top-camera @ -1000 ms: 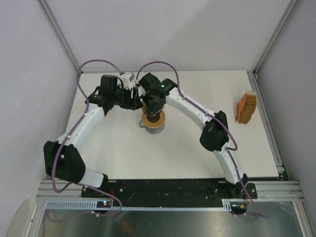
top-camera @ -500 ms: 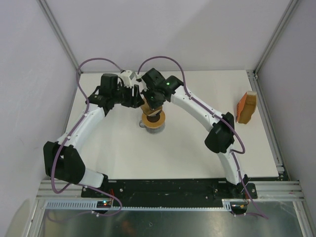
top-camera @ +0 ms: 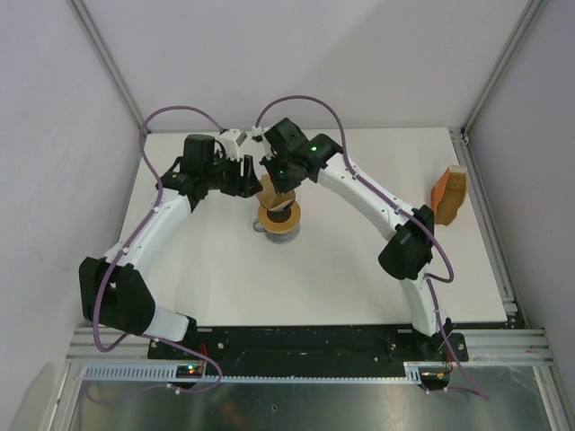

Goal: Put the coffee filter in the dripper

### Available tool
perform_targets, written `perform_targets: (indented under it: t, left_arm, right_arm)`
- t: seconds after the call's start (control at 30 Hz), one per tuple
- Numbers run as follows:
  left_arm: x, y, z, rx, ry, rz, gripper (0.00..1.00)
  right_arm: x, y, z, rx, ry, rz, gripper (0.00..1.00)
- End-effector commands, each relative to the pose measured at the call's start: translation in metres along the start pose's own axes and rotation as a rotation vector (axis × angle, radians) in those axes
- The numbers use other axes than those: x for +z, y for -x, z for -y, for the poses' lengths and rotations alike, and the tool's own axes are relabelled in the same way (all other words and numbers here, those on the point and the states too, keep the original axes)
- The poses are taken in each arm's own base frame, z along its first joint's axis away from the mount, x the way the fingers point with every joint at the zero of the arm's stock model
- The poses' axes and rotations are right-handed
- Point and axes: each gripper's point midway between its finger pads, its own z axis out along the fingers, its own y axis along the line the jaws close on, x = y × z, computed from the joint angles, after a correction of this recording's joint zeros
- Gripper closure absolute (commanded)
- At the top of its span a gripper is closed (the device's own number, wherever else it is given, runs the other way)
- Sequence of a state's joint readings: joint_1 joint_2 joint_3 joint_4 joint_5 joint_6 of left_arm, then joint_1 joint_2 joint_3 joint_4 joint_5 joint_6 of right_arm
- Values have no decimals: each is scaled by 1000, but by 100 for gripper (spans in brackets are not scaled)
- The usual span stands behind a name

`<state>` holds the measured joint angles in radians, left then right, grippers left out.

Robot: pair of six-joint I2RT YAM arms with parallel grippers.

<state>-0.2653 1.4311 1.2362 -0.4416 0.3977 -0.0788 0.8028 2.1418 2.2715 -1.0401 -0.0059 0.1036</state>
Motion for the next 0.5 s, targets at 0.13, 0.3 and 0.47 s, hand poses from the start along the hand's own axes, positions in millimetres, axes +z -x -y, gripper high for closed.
perform_targets:
  t: [0.13, 0.3, 0.47]
  left_arm:
    - [-5, -8, -4, 1, 26, -24, 37]
    - [-5, -8, -6, 8, 37, -23, 37]
    - [-2, -14, -10, 6, 50, -38, 36]
  right_arm:
    - [-53, 29, 8, 34, 5, 169, 100]
    - [-40, 13, 12, 55, 6, 135, 100]
    - [-30, -2, 15, 66, 7, 106, 100]
